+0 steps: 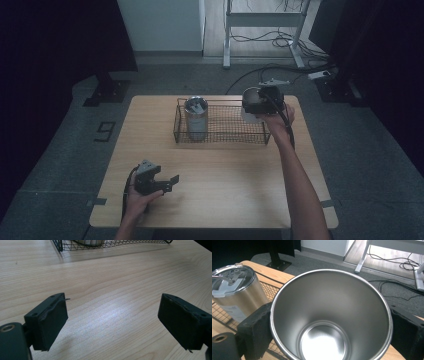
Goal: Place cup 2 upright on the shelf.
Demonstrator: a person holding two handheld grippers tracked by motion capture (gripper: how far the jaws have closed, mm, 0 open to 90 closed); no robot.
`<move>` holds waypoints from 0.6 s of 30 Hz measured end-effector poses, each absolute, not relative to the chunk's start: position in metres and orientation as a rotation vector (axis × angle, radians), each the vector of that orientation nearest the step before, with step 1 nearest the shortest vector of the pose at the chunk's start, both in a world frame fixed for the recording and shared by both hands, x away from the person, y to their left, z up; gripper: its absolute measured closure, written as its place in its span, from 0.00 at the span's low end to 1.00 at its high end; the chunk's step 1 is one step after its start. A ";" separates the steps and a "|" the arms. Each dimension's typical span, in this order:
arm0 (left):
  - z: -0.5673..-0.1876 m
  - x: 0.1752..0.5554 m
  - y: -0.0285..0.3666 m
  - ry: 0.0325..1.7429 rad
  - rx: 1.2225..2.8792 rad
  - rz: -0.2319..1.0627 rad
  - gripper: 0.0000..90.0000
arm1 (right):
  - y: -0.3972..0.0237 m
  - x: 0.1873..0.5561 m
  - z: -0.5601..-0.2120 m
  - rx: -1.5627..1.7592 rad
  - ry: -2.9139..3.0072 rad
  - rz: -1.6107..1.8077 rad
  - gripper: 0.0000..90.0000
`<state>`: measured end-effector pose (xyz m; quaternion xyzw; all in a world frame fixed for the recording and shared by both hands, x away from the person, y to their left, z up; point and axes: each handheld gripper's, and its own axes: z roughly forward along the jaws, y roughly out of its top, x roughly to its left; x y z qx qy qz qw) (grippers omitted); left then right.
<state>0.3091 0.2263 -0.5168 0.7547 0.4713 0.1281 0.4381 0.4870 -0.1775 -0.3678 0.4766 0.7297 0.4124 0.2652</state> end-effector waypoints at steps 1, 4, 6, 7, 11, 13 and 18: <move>-0.517 0.309 0.227 1.172 1.875 0.317 0.10 | -0.177 0.488 -0.368 1.291 1.974 1.114 0.07; -0.517 0.309 0.227 1.173 1.872 0.317 0.10 | -0.174 0.492 -0.369 1.291 1.980 1.107 0.07; -0.517 0.309 0.227 1.173 1.873 0.315 0.10 | -0.172 0.495 -0.369 1.293 1.982 1.105 0.07; -0.517 0.309 0.227 1.174 1.874 0.314 0.10 | -0.171 0.496 -0.370 1.294 1.982 1.103 0.07; -0.517 0.309 0.228 1.172 1.876 0.313 0.10 | -0.167 0.503 -0.371 1.296 1.989 1.086 0.07; -0.517 0.310 0.229 1.175 1.869 0.307 0.10 | -0.166 0.506 -0.372 1.299 1.991 1.084 0.07; -0.517 0.310 0.231 1.184 1.860 0.308 0.10 | -0.163 0.511 -0.377 1.311 1.996 1.076 0.07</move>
